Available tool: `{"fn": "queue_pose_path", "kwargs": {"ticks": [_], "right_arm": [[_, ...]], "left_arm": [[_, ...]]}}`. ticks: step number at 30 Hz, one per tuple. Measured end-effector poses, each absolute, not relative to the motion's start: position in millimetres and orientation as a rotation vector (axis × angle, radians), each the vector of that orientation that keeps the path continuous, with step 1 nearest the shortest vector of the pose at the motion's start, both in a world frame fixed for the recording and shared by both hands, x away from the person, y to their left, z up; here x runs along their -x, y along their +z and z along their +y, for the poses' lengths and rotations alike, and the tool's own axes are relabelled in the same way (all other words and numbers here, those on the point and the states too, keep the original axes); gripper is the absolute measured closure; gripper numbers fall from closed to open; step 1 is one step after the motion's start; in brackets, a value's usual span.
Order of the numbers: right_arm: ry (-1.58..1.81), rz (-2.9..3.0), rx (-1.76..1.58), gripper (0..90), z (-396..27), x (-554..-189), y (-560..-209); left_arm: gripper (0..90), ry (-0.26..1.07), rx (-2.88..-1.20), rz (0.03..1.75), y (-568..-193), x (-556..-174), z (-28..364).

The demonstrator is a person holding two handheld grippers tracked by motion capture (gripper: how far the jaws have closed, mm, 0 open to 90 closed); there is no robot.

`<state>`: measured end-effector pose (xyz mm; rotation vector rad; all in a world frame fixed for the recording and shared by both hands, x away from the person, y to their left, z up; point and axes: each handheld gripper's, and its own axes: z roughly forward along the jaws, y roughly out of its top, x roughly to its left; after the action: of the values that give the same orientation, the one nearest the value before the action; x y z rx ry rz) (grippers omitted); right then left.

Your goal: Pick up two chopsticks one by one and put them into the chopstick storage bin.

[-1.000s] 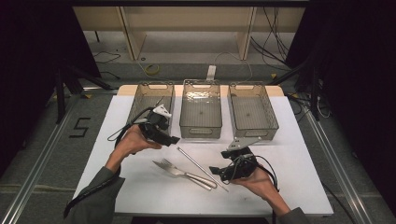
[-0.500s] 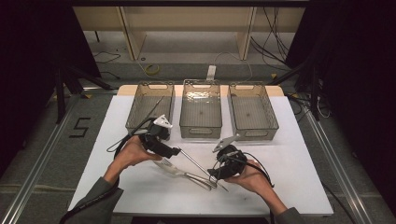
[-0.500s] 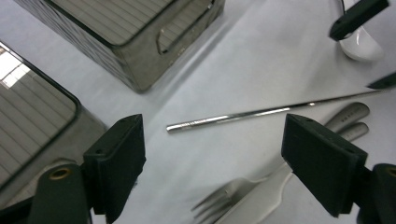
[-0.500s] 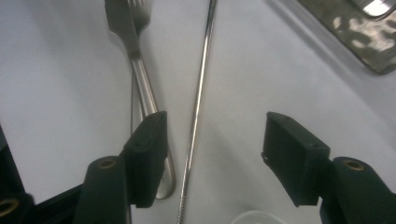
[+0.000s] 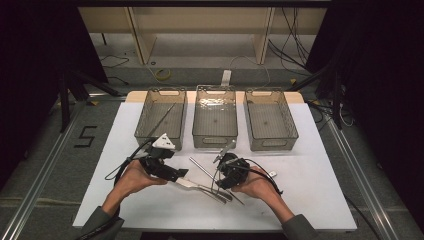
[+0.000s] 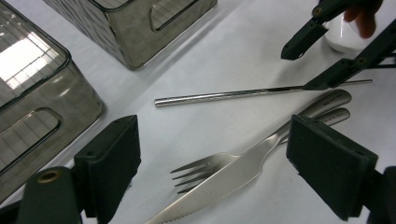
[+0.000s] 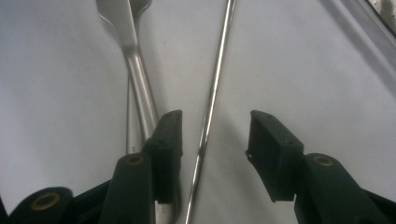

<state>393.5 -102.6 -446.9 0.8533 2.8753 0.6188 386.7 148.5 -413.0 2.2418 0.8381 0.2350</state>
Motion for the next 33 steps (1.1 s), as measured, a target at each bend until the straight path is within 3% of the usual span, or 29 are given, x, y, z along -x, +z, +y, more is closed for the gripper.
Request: {"fn": "queue_pose_path", "kwargs": {"ticks": [33], "right_arm": [[0.447,2.920,-0.807,80.0,-86.4,-405.7,-461.0]], "left_arm": [[16.5,0.237,-2.226,0.849,-418.2,-374.7,155.2]]}}
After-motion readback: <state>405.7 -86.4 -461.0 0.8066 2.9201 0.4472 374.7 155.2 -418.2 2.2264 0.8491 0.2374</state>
